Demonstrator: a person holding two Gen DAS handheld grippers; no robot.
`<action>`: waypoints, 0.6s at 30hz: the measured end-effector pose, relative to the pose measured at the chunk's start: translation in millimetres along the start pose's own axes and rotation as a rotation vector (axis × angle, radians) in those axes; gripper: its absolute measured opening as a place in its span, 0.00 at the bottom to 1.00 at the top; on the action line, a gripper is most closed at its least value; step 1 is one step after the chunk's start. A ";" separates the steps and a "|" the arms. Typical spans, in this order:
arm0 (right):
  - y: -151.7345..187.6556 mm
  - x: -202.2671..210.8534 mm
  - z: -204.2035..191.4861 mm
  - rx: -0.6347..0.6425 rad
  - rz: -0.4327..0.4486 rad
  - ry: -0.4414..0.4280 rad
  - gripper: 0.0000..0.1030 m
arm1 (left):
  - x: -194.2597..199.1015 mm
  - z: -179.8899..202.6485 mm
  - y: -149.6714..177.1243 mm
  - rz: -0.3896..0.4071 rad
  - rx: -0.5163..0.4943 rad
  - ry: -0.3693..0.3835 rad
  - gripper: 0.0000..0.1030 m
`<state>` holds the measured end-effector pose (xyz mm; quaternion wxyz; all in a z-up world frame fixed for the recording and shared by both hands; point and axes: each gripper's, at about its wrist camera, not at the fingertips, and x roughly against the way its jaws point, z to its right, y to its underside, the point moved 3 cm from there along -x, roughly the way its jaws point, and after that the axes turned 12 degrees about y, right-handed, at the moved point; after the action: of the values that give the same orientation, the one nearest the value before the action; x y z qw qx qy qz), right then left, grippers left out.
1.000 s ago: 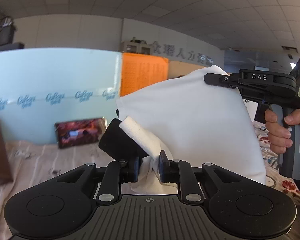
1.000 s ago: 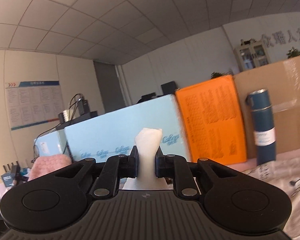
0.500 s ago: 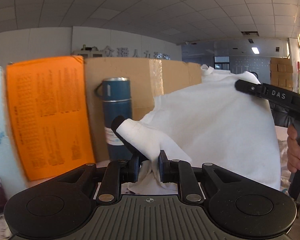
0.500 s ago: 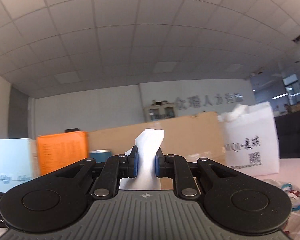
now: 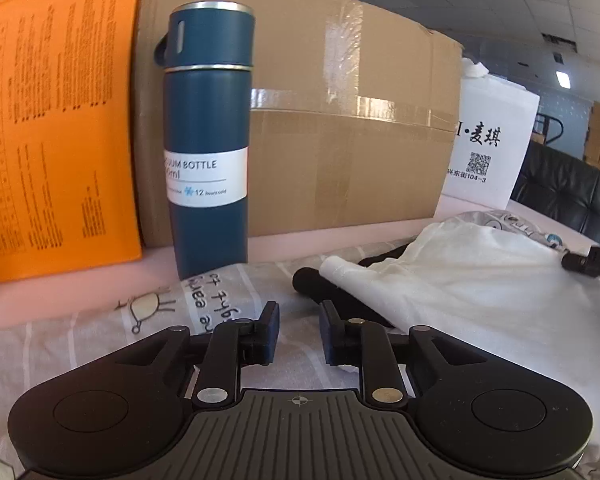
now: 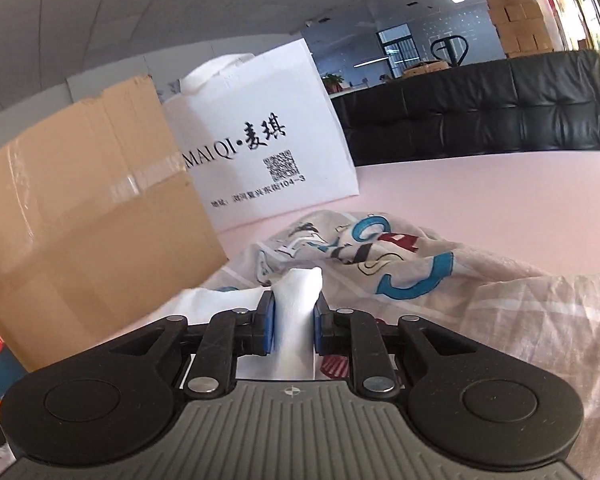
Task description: Fold clothes
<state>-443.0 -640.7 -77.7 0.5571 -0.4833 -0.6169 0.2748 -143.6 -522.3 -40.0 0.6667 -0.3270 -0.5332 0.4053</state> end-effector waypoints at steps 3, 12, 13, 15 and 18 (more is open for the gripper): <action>0.6 -10.5 7.8 0.011 -0.041 0.067 0.44 | 7.4 9.7 -2.1 0.021 0.012 0.010 0.70; -8.7 12.2 13.9 -0.060 0.038 0.016 0.82 | 39.2 32.9 -3.9 0.079 -0.062 0.069 0.87; -9.4 15.4 14.7 -0.081 0.042 -0.019 0.84 | 42.9 34.1 -4.0 0.084 -0.064 0.077 0.88; -11.6 21.6 16.0 -0.123 0.058 -0.068 0.87 | 50.3 36.6 -4.2 0.093 -0.066 0.094 0.90; -13.3 36.5 18.7 -0.186 0.138 -0.113 0.96 | 66.9 37.0 -4.6 0.111 -0.077 0.107 0.92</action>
<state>-461.5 -609.1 -54.9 0.4542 -0.5577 -0.6354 0.2809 -172.0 -464.7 1.9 0.6577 -0.4025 -0.4931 0.4029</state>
